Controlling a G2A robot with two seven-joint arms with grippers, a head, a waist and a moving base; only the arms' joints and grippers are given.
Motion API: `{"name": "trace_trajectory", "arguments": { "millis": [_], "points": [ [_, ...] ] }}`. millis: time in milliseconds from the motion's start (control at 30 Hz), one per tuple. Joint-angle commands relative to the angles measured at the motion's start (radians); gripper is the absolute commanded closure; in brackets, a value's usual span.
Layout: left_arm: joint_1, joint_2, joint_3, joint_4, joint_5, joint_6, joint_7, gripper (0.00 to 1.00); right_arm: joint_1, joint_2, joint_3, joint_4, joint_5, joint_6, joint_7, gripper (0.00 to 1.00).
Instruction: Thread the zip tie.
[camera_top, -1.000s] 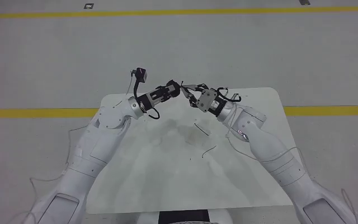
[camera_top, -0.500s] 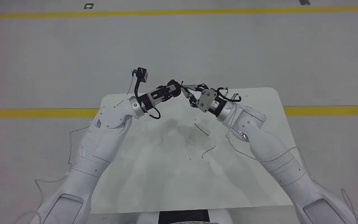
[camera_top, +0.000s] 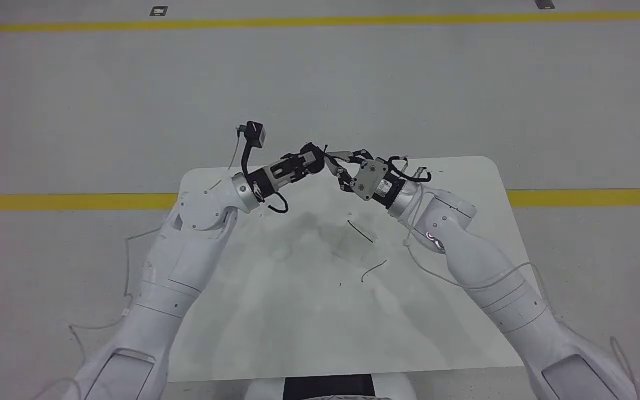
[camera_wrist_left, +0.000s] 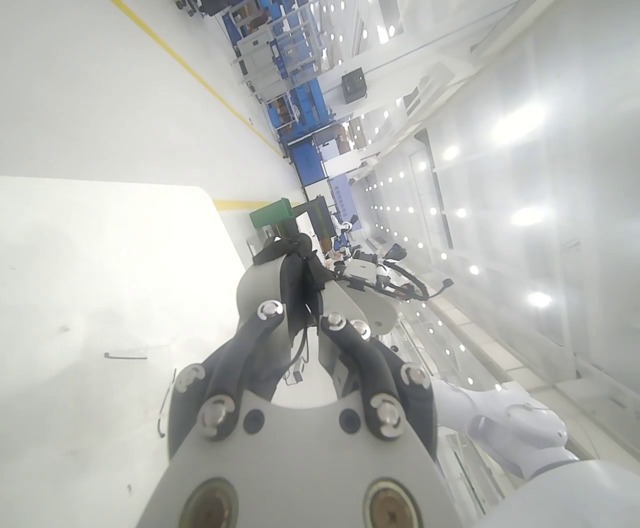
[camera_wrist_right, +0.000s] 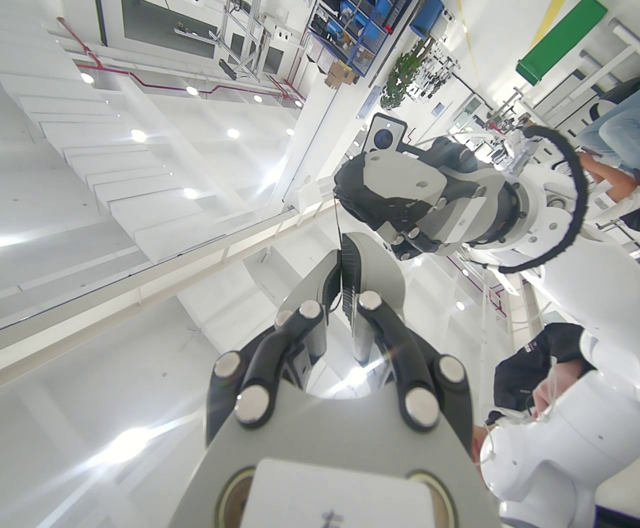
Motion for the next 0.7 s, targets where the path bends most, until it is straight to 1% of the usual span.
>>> {"name": "trace_trajectory", "arguments": {
  "millis": [0,333,667],
  "points": [
    [0.001,-0.004,-0.004,0.001,0.004,0.0,-0.002,1.0,0.0,0.0,0.0,0.0,0.0,0.0,0.0,1.0],
    [0.01,-0.021,-0.026,0.002,0.024,0.0,-0.008,1.0,0.0,0.0,0.0,0.0,0.0,0.0,0.0,1.0],
    [0.018,-0.034,-0.046,-0.001,0.037,0.0,-0.017,1.0,0.0,0.0,0.0,0.0,0.0,0.0,0.0,1.0]
  ]
}}
